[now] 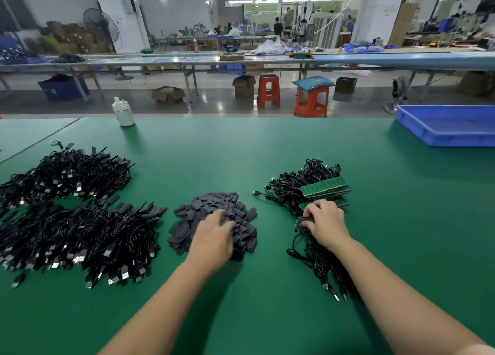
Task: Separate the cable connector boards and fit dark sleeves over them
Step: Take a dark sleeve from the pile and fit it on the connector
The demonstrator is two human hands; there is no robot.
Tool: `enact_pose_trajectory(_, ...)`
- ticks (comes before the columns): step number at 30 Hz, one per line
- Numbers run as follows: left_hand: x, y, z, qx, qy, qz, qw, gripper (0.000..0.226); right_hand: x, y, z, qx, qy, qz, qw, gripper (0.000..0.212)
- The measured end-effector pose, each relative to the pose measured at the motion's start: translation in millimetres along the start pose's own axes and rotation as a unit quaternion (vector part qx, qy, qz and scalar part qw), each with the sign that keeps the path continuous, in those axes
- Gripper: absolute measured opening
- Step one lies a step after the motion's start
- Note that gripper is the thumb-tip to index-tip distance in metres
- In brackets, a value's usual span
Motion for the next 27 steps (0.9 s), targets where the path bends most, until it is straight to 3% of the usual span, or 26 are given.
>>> enact_pose_trajectory(3,1,-4,-36,0.037,0.149,0.041,0.987,0.034,-12,3,13,-0.043,-0.026,0.023,0.998,0.014)
enact_pose_trajectory(6,-1,-12,-67,-0.007,0.315,0.096,0.944,0.052,-36,6,29,-0.076,-0.069,0.007,0.995,0.021)
enact_pose_trajectory(9,-11,-24,-91,-0.06,0.404,0.092,0.908,0.059,-55,10,50,-0.126,-0.098,-0.009,0.987,0.022)
enact_pose_trajectory(12,-24,-37,-95,-0.091,0.357,0.045,0.929,0.045,-64,17,62,-0.156,-0.092,-0.014,0.983,0.018)
enact_pose_trajectory(16,-29,-37,-92,-0.095,0.359,0.044,0.928,0.022,-69,27,69,-0.168,-0.065,-0.042,0.983,0.018)
enact_pose_trajectory(24,-31,-29,-90,-0.119,0.28,-0.021,0.953,0.019,-59,36,84,-0.123,-0.016,-0.081,0.989,0.025)
enact_pose_trajectory(27,-32,-27,-83,-0.136,0.287,-0.037,0.947,0.017,-60,33,79,-0.115,-0.03,-0.067,0.991,0.021)
Point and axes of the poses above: each hand's wrist, its own y-axis away from the middle knuckle, its own x-axis out of the palm, z = x × y, the point moved 4 cm from there along -y, towards the middle knuckle, and after that the axes turned 4 degrees about -y, right-handed, at the moved point
